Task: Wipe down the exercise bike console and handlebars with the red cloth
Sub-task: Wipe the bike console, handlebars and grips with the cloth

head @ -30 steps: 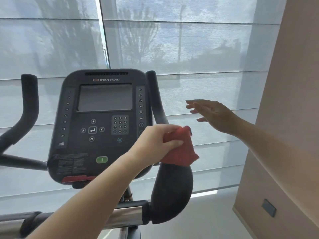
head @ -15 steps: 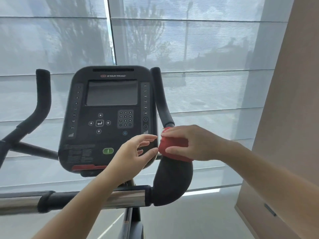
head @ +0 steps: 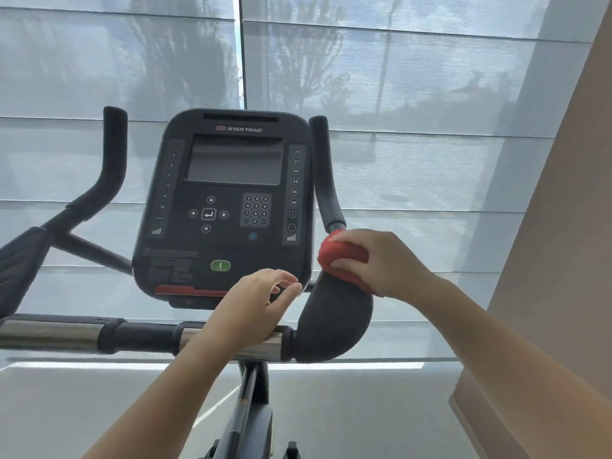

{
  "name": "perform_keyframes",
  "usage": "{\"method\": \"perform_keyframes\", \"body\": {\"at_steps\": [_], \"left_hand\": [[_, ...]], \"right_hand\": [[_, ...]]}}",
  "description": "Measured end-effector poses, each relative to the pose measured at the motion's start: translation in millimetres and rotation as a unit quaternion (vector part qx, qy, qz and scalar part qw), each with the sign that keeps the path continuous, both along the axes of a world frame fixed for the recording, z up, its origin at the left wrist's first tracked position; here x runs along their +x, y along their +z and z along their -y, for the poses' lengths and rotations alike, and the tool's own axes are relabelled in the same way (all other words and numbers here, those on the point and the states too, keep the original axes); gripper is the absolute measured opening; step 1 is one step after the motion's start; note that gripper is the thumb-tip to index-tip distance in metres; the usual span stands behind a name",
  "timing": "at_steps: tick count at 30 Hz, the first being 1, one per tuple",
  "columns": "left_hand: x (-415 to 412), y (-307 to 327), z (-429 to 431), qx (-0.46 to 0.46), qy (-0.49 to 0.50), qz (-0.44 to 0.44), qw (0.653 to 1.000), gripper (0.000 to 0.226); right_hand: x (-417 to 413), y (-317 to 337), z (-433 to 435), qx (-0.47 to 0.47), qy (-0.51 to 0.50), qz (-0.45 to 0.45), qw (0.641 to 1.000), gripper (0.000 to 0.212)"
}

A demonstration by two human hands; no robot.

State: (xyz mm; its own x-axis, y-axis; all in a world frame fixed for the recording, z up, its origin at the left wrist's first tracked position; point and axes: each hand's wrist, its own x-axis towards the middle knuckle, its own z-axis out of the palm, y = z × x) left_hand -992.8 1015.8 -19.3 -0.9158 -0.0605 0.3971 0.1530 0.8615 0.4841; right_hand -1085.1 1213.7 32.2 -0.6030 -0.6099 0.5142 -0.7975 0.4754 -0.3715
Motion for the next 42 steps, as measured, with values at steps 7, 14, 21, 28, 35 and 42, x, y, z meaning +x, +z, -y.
{"method": "perform_keyframes", "body": {"at_steps": [7, 14, 21, 28, 35, 42], "left_hand": [[20.4, -7.6, -4.8, -0.098, 0.111, -0.013, 0.989, 0.044], [21.4, -8.6, -10.8, -0.121, 0.156, 0.015, 0.980, 0.035], [26.8, -11.5, -17.3, -0.141, 0.190, 0.026, 0.971, 0.053], [25.2, -8.4, -17.9, -0.132, 0.211, 0.054, 0.967, 0.049], [22.6, -6.3, -17.8, -0.122, 0.225, 0.056, 0.965, 0.032], [23.5, -5.4, -19.1, -0.119, 0.235, 0.066, 0.962, 0.027]], "right_hand": [[0.9, -19.2, 9.8, 0.058, 0.016, -0.070, 0.996, 0.034], [-21.6, -11.5, 8.0, 0.053, 0.028, -0.058, 0.997, 0.033], [4.6, -31.9, -5.9, 0.024, 0.106, -0.049, 0.993, 0.030], [-13.5, -14.2, -29.8, -0.182, 0.043, 0.070, 0.980, 0.027], [3.2, -46.2, -40.4, -0.158, 0.067, 0.083, 0.982, 0.033], [5.9, -42.4, -46.5, -0.141, 0.066, 0.099, 0.983, 0.037]]}}
